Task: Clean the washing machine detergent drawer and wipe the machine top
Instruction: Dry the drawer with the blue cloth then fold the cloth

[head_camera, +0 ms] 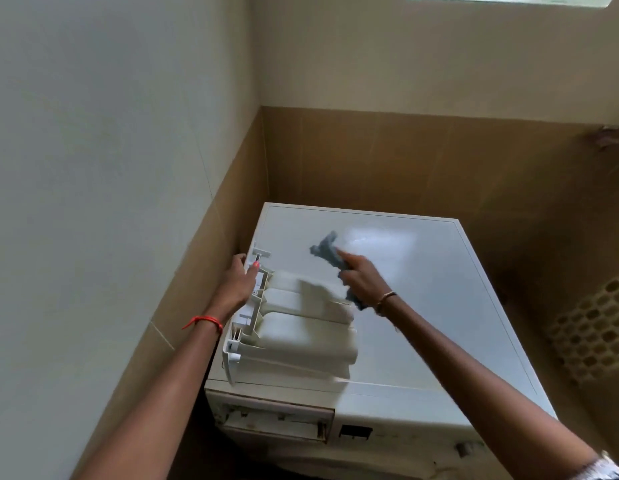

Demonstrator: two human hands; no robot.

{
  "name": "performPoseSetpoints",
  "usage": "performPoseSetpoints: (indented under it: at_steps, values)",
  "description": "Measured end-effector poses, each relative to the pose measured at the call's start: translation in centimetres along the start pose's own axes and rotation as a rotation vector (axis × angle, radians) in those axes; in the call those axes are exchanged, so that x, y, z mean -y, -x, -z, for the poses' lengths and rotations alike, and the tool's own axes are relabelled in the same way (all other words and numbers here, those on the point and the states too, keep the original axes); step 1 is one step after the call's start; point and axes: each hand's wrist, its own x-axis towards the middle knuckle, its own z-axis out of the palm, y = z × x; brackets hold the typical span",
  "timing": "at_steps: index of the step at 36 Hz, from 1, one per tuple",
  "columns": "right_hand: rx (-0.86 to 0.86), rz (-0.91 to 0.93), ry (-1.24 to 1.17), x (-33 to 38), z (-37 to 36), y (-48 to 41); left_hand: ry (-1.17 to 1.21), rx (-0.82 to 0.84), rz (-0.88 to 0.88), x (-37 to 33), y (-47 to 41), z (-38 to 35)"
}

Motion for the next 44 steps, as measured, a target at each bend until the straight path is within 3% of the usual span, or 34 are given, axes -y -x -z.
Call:
performPoseSetpoints:
  at_steps: [6, 11, 18, 23, 34, 44]
  values:
    - [0.379, 0.254, 0.627, -1.4, -7.0, -2.9, -0.076, -0.058, -0.057, 0.5, 0.0, -0.7]
    - [0.292, 0.235, 0.598, -2.0, -7.5, -4.4, -0.136, -0.097, -0.104, 1.0, 0.0, -0.7]
    - [0.327, 0.155, 0.721, -2.3, -8.3, -5.8, -0.127, -0.136, -0.099, 1.3, -0.4, -1.2]
    - [0.240, 0.138, 0.702, -2.8, -8.0, -5.5, -0.074, -0.143, -0.080, 1.3, -0.5, -1.3]
    - [0.241, -0.166, 0.563, -4.4, -4.7, -5.8, -0.060, -0.158, -0.046, 0.9, -0.2, -1.3]
    - [0.067, -0.286, 0.133, -6.6, -3.2, -3.7, -0.076, -0.140, -0.034, 0.9, -0.3, -1.2]
